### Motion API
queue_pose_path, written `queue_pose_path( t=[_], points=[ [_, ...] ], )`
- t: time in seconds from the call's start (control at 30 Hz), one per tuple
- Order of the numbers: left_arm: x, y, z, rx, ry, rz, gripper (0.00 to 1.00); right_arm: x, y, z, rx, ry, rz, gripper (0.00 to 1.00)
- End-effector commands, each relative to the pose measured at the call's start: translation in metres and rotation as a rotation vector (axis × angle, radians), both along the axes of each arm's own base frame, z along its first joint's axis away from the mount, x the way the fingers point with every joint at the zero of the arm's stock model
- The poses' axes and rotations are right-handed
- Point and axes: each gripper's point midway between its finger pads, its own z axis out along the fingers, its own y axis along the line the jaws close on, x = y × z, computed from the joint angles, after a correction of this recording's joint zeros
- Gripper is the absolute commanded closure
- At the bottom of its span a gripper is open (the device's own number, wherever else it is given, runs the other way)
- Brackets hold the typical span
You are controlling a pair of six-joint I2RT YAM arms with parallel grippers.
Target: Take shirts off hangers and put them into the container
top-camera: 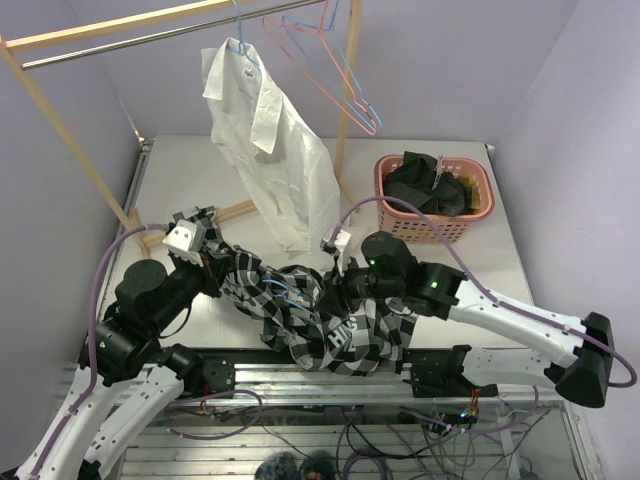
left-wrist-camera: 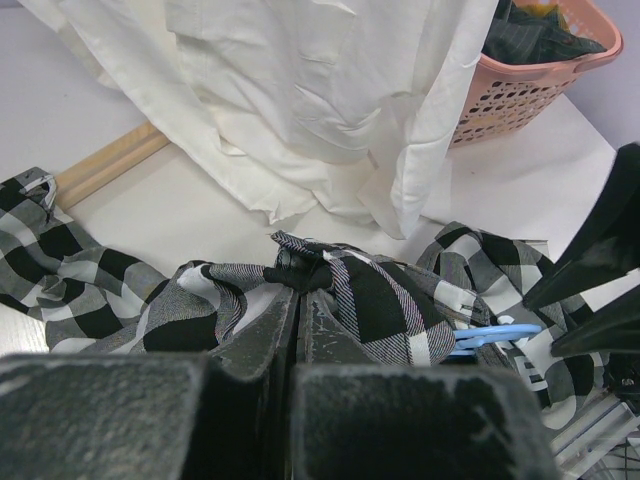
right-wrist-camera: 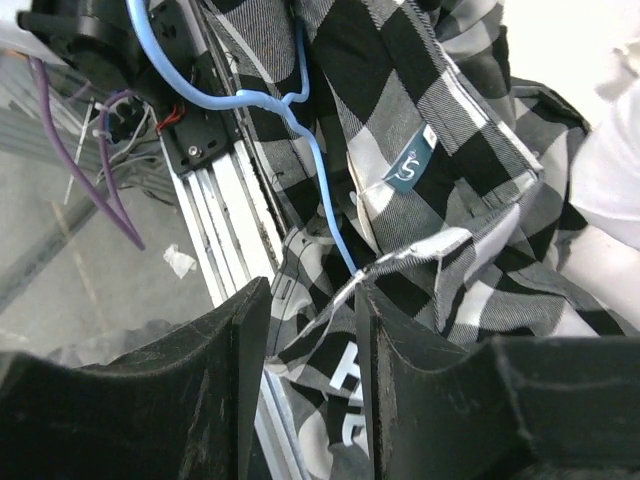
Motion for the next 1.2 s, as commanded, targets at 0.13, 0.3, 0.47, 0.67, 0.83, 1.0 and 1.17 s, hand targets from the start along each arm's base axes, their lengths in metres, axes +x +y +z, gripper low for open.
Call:
queue_pose_path(
  t=[0.13,0.3,0.47,0.67,0.83,1.0,1.17],
  points=[
    [0.0,-0.003,0.015,-0.028,-0.046,-0.016,0.93,0.007,0.033,-0.023,-0.018,-0.072,0.017,0.6],
    [-0.001,-0.003,0.015,-0.029,-0.048,-0.016,0.93,0.02,0.04,-0.035,-0.04,-0.109,-0.026,0.6],
    [-0.002,-0.002,0.016,-0.033,-0.052,-0.015,0.93,0.022,0.046,-0.044,-0.037,-0.113,-0.025,0.62],
    [-0.002,-0.003,0.016,-0.033,-0.051,-0.016,0.93,0.02,0.053,-0.055,-0.038,-0.092,-0.015,0.65],
    [-0.001,-0.003,0.016,-0.032,-0.048,-0.015,0.93,0.018,0.062,-0.064,-0.037,-0.075,-0.014,0.74],
    [-0.003,-0.002,0.017,-0.035,-0.054,-0.019,0.93,0.031,0.061,-0.061,-0.058,-0.109,-0.098,0.99],
    [-0.009,0.001,0.025,-0.056,-0.09,-0.022,0.93,0.055,0.043,-0.001,0.002,-0.229,-0.235,1.0]
  ],
)
